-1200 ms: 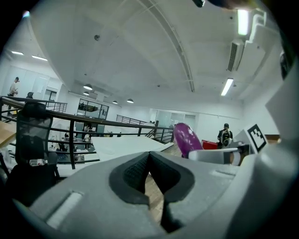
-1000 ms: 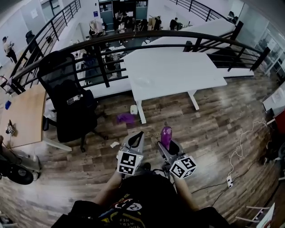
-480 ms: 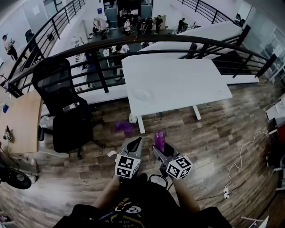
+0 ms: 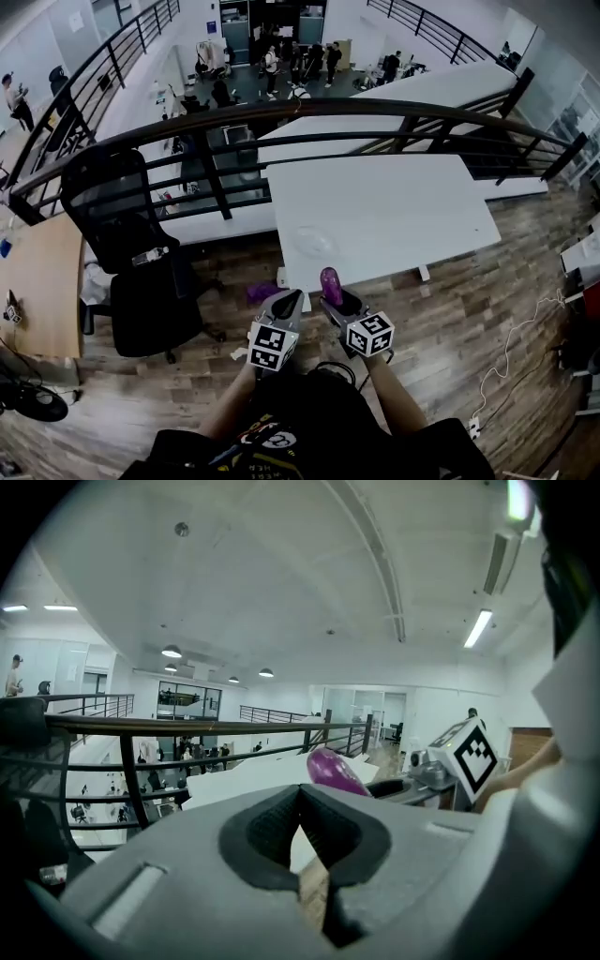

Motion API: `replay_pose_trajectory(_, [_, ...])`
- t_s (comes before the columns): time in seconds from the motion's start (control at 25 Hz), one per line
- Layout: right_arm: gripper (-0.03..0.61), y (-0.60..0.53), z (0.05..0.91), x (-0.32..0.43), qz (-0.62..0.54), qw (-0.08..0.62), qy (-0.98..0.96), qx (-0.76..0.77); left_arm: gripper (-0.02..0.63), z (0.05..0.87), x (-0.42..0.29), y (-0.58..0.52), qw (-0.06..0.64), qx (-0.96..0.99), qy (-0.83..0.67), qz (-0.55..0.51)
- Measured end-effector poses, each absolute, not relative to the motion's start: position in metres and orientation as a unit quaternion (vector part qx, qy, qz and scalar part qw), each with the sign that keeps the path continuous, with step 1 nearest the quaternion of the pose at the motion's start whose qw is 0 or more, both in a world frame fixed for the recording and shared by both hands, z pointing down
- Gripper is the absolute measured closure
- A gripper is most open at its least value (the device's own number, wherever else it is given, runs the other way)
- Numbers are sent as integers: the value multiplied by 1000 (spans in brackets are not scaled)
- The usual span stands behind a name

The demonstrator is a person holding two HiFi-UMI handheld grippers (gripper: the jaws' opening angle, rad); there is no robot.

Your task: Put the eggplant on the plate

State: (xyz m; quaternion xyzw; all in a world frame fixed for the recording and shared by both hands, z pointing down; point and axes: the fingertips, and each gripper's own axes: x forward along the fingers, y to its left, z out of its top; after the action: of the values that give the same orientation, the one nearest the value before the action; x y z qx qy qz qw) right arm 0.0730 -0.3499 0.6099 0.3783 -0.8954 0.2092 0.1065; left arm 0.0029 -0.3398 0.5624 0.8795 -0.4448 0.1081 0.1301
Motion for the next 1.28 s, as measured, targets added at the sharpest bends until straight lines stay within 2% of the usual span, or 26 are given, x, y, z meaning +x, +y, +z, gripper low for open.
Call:
replay_pose_trajectory(0.32, [368, -447, 665, 63, 185, 197, -894, 358, 609, 600, -6, -431, 156, 869, -453, 120])
replay_pose_trajectory(0.56, [368, -531, 770, 72, 192, 351, -857, 323, 609, 625, -23, -449, 180, 836, -495, 153])
replay_pose_trajectory(0.68, [368, -561, 816, 71, 138, 463, -831, 277, 609, 633, -39, -435, 206, 813, -522, 154])
replay_pose_trajectory(0.8, [368, -584, 847, 66, 84, 534, -806, 240, 609, 647, -56, -413, 232, 785, -552, 159])
replay_pose_trajectory(0.92, [368, -600, 864, 59, 73, 560, -795, 220, 609, 660, -73, -400, 253, 755, -584, 162])
replay_pose_trajectory(1.04, [361, -606, 867, 56, 84, 556, -797, 223, 609, 663, -81, -394, 270, 737, -601, 154])
replay_pose_trajectory(1.08, [340, -607, 865, 56, 88, 549, -800, 226, 609, 662, -81, -395, 272, 736, -602, 152])
replay_pose_trajectory(1.12, [283, -606, 862, 56, 90, 541, -804, 229, 609, 662, -80, -396, 271, 737, -600, 151])
replay_pose_trajectory(1.28, [270, -588, 838, 71, 112, 493, -826, 249, 609, 655, -68, -406, 261, 754, -585, 146])
